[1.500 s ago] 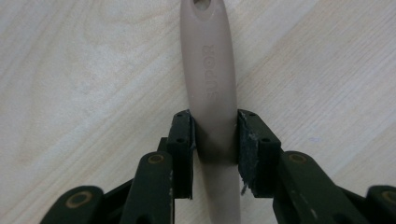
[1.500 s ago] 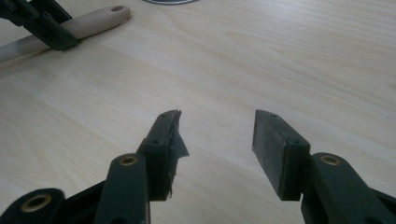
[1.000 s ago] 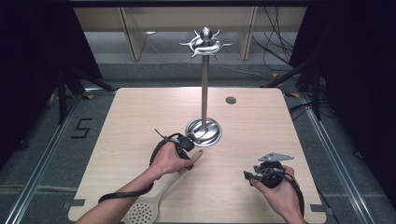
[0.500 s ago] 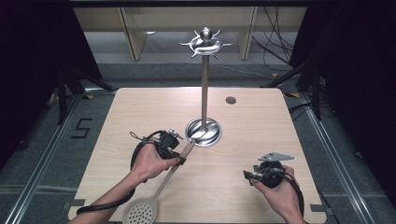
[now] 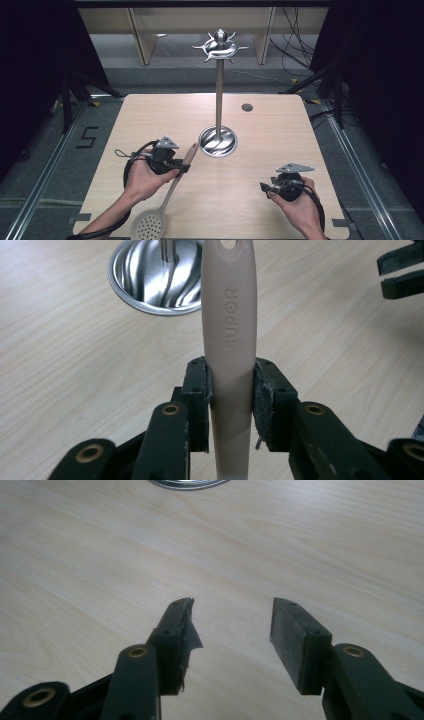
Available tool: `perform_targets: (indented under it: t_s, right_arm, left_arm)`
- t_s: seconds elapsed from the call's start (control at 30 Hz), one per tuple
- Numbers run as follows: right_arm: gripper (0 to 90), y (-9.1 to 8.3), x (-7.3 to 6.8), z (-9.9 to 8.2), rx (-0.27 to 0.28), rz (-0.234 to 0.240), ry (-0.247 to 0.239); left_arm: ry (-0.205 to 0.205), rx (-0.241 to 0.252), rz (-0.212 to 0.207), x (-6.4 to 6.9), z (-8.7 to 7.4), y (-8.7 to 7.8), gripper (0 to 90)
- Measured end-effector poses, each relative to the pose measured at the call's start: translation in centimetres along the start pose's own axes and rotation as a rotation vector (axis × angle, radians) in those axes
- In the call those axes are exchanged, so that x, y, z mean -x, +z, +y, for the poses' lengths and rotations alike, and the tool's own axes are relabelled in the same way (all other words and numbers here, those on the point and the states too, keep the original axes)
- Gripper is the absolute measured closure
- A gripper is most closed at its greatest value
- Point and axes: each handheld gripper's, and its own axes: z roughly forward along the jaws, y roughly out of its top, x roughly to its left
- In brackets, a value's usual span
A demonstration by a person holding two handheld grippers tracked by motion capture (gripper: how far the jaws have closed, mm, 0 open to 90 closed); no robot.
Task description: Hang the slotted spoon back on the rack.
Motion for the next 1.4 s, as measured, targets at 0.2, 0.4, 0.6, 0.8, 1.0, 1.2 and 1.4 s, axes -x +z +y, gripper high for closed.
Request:
perform_targets:
  t_s: [0.2,0.4,0.6,0.8,1.0,1.2,1.4]
  right_arm:
    - [51.7,0.2,-0.1,0.0,-0.002,0.022,0.003]
    - [51.7,0.1,-0.2,0.0,-0.009,0.008,-0.008]
    - [51.7,0.0,-0.2,0.0,-0.005,0.003,-0.007]
    - [51.7,0.0,-0.1,0.0,-0.001,0.000,-0.014]
    - [51.7,0.0,-0.1,0.0,0.001,-0.001,-0.014]
    - [51.7,0.0,-0.2,0.0,0.003,0.001,-0.013]
    - [51.5,0.0,-0.2,-0.1,-0.001,0.007,-0.008]
  left_arm:
    - [0.001,0.090,0.026,-0.2,-0.4,-1.5,69.2]
    - [-0.001,0.152,0.031,-0.2,-0.5,-2.5,69.3]
    - [0.024,0.217,0.055,-0.4,-0.3,-3.3,69.3]
    - [0.017,0.300,0.070,-0.2,-0.1,-3.9,69.3]
    - [0.025,0.351,0.074,-0.4,0.2,-4.4,69.3]
    - [0.024,0.386,0.083,-0.4,0.5,-4.8,69.3]
    - [0.039,0.414,0.084,-0.2,0.9,-5.0,69.3]
